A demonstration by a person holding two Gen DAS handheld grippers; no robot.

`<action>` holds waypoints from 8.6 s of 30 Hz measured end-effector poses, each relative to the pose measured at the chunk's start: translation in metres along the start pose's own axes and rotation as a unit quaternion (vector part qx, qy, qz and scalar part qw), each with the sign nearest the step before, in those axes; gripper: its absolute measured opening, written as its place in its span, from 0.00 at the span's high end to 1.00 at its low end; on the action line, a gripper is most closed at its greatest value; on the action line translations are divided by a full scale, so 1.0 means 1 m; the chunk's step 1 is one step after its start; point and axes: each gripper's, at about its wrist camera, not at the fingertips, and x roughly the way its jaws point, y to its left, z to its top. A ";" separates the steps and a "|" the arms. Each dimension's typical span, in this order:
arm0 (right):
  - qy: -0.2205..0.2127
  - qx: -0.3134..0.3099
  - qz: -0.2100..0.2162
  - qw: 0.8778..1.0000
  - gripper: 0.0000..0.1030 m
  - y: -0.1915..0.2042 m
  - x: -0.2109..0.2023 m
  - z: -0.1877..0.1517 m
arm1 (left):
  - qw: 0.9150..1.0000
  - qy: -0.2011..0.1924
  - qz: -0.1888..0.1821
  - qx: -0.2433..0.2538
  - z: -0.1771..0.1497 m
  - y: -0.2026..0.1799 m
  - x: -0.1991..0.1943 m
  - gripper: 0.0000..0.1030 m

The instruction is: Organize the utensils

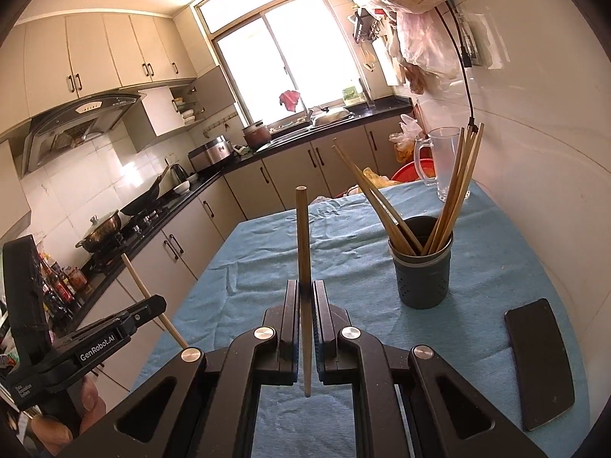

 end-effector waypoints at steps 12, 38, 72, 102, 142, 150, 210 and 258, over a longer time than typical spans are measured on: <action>-0.006 0.013 0.001 1.000 0.93 -0.011 -0.004 0.003 | 1.000 0.003 -0.001 0.008 0.001 -0.009 0.003 0.94; -0.043 0.066 -0.012 0.997 0.93 -0.067 -0.033 0.015 | 0.999 0.009 -0.014 0.048 0.015 -0.062 0.013 0.94; -0.129 0.091 -0.042 0.987 0.93 -0.116 -0.083 0.088 | 0.990 -0.050 -0.098 0.089 0.105 -0.161 0.013 0.94; -0.079 0.088 -0.084 0.989 0.94 -0.132 0.026 0.107 | 0.992 -0.007 -0.117 0.039 0.105 -0.153 0.114 0.94; -0.034 0.098 -0.116 0.988 0.98 -0.145 0.035 0.079 | 0.996 -0.007 -0.072 0.052 0.079 -0.143 0.128 0.57; -0.026 0.096 -0.129 0.987 0.88 -0.149 0.037 0.077 | 0.998 0.007 -0.047 0.050 0.075 -0.141 0.140 0.52; -0.023 0.002 -0.327 0.945 0.00 -0.085 -0.022 0.030 | 0.973 -0.111 0.186 0.083 0.008 -0.089 0.039 0.01; -0.056 -0.035 -0.312 0.948 0.00 -0.008 -0.097 -0.095 | 0.994 -0.069 0.075 0.031 -0.111 -0.048 -0.043 0.01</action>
